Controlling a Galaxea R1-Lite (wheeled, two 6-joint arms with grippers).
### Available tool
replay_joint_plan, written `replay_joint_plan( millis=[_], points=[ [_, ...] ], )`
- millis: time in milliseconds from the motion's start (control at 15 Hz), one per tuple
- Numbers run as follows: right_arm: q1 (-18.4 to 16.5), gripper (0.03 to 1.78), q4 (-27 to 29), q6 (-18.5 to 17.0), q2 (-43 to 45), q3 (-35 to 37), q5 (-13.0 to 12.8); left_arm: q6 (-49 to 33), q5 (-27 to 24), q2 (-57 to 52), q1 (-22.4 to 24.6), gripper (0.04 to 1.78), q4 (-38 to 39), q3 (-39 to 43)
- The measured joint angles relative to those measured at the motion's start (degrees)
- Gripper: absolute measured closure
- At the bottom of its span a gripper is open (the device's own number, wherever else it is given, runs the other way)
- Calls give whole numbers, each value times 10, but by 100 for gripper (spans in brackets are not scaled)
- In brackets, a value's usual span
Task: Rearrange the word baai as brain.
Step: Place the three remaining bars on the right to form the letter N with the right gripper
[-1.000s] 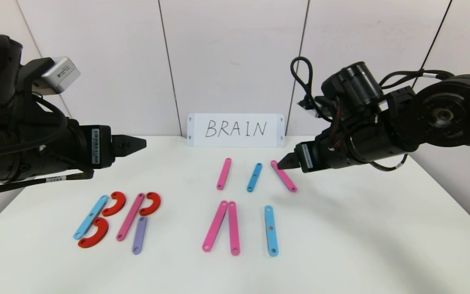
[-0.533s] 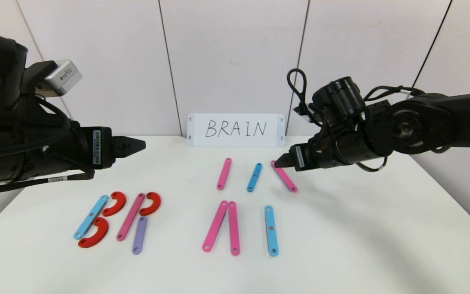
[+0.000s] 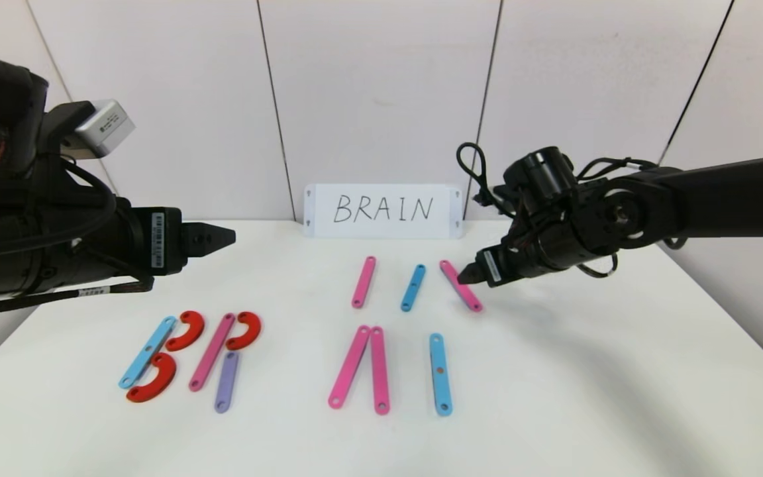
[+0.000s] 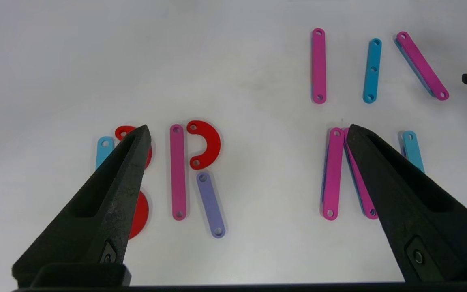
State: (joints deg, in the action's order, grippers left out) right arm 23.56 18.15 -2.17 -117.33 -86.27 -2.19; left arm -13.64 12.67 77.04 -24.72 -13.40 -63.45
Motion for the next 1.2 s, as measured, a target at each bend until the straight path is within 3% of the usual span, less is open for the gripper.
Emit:
replay_joint_plan(
  millis=[333, 867, 1200],
  points=[
    [-12, 9, -10, 8, -24, -2, 45, 0, 0, 3, 0, 13, 0, 0],
    [-5, 9, -1, 7, -88, -86, 43, 1, 0, 8, 4, 13, 0, 1],
    [0, 9, 1, 9, -118, -99, 39, 1, 0, 10, 8, 13, 0, 0]
  ],
)
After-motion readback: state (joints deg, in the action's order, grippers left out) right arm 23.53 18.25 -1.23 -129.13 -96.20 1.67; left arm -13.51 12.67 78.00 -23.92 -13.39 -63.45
